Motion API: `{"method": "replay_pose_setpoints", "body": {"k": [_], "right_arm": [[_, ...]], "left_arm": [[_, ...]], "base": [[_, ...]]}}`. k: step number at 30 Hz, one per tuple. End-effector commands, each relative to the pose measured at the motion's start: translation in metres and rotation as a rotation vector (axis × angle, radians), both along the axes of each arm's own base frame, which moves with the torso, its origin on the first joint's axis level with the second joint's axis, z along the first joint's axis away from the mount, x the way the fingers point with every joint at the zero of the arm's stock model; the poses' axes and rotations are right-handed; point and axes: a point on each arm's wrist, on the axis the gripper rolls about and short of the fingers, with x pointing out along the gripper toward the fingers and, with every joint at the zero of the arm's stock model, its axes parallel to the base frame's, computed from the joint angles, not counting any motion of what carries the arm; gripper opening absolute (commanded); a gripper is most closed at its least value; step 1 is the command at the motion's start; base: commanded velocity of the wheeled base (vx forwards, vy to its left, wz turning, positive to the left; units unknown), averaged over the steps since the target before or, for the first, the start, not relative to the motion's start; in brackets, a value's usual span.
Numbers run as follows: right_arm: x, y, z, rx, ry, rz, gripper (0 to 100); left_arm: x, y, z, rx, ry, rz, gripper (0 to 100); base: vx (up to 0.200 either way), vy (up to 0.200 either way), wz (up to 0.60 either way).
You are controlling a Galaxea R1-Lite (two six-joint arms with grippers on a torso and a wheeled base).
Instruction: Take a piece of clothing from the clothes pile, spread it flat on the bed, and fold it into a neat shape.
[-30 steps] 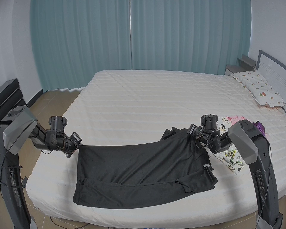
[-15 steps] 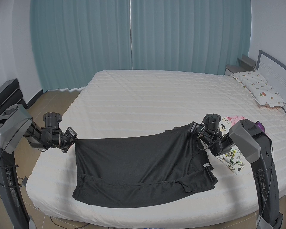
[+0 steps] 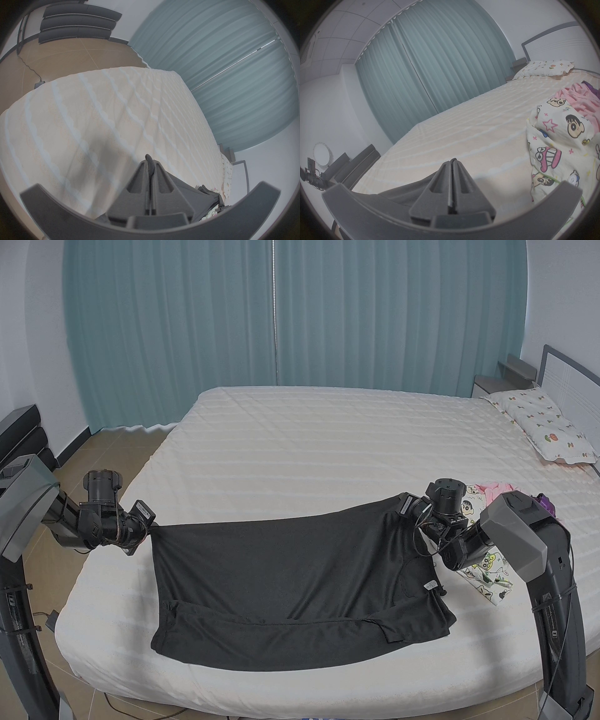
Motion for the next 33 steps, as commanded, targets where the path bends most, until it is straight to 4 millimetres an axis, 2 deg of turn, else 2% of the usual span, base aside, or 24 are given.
{"method": "replay_pose_setpoints", "body": {"k": [1, 4, 5, 8, 11, 19, 26, 28, 31, 33], "right_arm": [[0.000, -0.001, 0.002, 0.001, -0.008, -0.007, 0], [0.001, -0.002, 0.005, 0.003, -0.015, -0.008, 0], [-0.002, -0.008, 0.017, 0.004, -0.032, -0.008, 0], [-0.014, -0.010, 0.002, -0.029, 0.038, 0.026, 0], [-0.017, -0.012, -0.005, -0.056, 0.054, 0.046, 0], [-0.015, -0.016, 0.001, -0.054, 0.000, 0.035, 0], [-0.017, -0.015, 0.003, -0.054, -0.002, 0.038, 0], [-0.019, -0.016, 0.009, -0.052, -0.012, 0.037, 0], [-0.024, -0.018, 0.018, -0.051, -0.015, 0.039, 0], [-0.030, -0.017, 0.015, -0.057, 0.010, 0.043, 0]], "left_arm": [[-0.001, 0.000, 0.001, 0.001, 0.000, 0.001, 0], [-0.001, 0.000, 0.001, 0.001, -0.001, -0.002, 0], [-0.002, 0.001, 0.001, 0.000, 0.004, -0.001, 0], [-0.003, 0.001, 0.003, -0.001, 0.002, -0.002, 0], [-0.004, 0.005, 0.009, 0.000, -0.013, 0.007, 0], [-0.008, 0.014, 0.019, 0.002, -0.036, 0.021, 0], [-0.009, 0.012, 0.013, 0.016, -0.018, 0.005, 0], [-0.009, 0.012, 0.010, 0.019, -0.012, 0.001, 0], [-0.010, 0.010, 0.008, 0.022, -0.006, -0.004, 0], [-0.010, 0.010, 0.007, 0.042, -0.008, -0.019, 0]], "base": [[0.000, 0.000, 0.00], [0.000, 0.000, 0.00], [0.000, 0.000, 0.00], [0.000, 0.000, 0.00], [0.000, 0.000, 0.00], [0.000, 0.000, 0.00], [0.000, 0.000, 0.00], [0.000, 0.000, 0.00], [0.000, 0.000, 0.00], [0.000, 0.000, 0.00]]}}
